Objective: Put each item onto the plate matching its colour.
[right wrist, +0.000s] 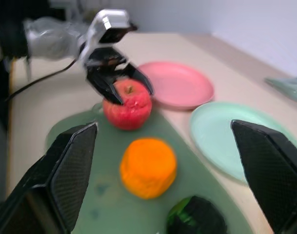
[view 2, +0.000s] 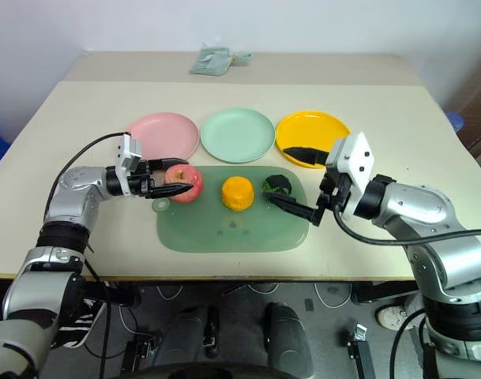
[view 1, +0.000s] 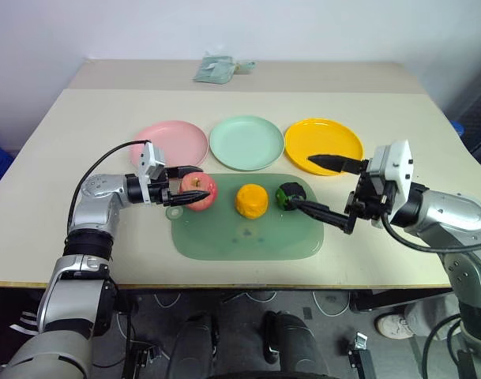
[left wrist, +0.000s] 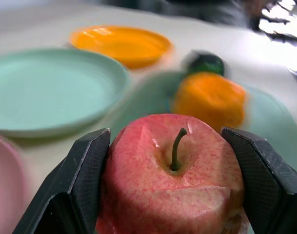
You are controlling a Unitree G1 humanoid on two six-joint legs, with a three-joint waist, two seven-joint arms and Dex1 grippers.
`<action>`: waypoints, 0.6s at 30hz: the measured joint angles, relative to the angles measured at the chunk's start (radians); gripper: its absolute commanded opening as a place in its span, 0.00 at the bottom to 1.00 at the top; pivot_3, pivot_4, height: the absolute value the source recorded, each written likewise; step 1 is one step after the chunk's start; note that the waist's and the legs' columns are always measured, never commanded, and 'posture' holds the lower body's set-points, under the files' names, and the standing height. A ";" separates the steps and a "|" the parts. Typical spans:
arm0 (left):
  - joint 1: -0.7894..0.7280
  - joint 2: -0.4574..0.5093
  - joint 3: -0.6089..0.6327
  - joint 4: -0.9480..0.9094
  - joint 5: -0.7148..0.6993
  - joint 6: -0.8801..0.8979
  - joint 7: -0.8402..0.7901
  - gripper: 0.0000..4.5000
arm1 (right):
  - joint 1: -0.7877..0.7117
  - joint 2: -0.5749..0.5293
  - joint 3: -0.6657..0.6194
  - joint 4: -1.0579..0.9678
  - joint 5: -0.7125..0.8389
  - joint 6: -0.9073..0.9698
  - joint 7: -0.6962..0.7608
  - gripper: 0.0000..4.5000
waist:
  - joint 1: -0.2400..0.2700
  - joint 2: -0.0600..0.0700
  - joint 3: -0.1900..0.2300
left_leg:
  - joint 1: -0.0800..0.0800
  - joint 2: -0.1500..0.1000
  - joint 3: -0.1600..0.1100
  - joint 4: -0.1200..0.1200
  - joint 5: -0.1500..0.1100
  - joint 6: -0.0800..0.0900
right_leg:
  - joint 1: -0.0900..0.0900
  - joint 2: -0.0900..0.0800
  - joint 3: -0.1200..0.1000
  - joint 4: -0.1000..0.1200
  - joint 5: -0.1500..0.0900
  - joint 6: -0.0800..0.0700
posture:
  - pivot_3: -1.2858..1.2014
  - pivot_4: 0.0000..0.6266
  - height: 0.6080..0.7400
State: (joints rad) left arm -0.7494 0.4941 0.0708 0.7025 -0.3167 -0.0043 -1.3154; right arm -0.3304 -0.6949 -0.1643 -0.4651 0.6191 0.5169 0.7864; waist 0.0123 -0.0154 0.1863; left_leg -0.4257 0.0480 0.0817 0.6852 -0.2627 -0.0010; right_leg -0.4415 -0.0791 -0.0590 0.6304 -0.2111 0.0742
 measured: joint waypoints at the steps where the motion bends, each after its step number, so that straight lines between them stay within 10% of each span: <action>1: -0.032 -0.006 0.012 0.021 0.001 -0.008 0.045 0.76 | -0.028 0.017 0.003 0.024 -0.023 -0.005 -0.031 1.00 | 0.001 0.000 0.000 | 0.000 0.000 0.000 0.000 0.000 0.000 | 0.000 0.000 0.000 0.000 0.000 0.000 | 0.52 0.24 1.00; 9: -0.289 -0.013 0.068 0.301 0.120 -0.184 0.498 0.76 | -0.119 0.107 0.107 0.124 -0.168 -0.007 -0.178 1.00 | -0.001 0.000 0.000 | 0.000 -0.001 0.001 -0.001 0.000 0.001 | 0.000 0.000 0.000 0.000 0.001 0.002 | 0.52 0.24 1.00; 18: -0.290 -0.028 0.060 0.505 0.203 -0.240 0.630 0.76 | -0.121 0.121 0.123 0.115 -0.193 -0.007 -0.184 1.00 | -0.001 -0.001 0.000 | 0.000 0.000 0.001 -0.001 0.000 0.001 | 0.000 0.000 0.000 0.000 0.001 0.002 | 0.52 0.24 1.00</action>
State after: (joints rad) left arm -1.0395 0.4664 0.1312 1.2078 -0.1140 -0.2444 -0.6850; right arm -0.4518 -0.5740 -0.0417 -0.3499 0.4258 0.5099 0.6027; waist 0.0115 -0.0165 0.1867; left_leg -0.4260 0.0478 0.0830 0.6841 -0.2630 -0.0004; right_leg -0.4419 -0.0792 -0.0595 0.6301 -0.2104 0.0758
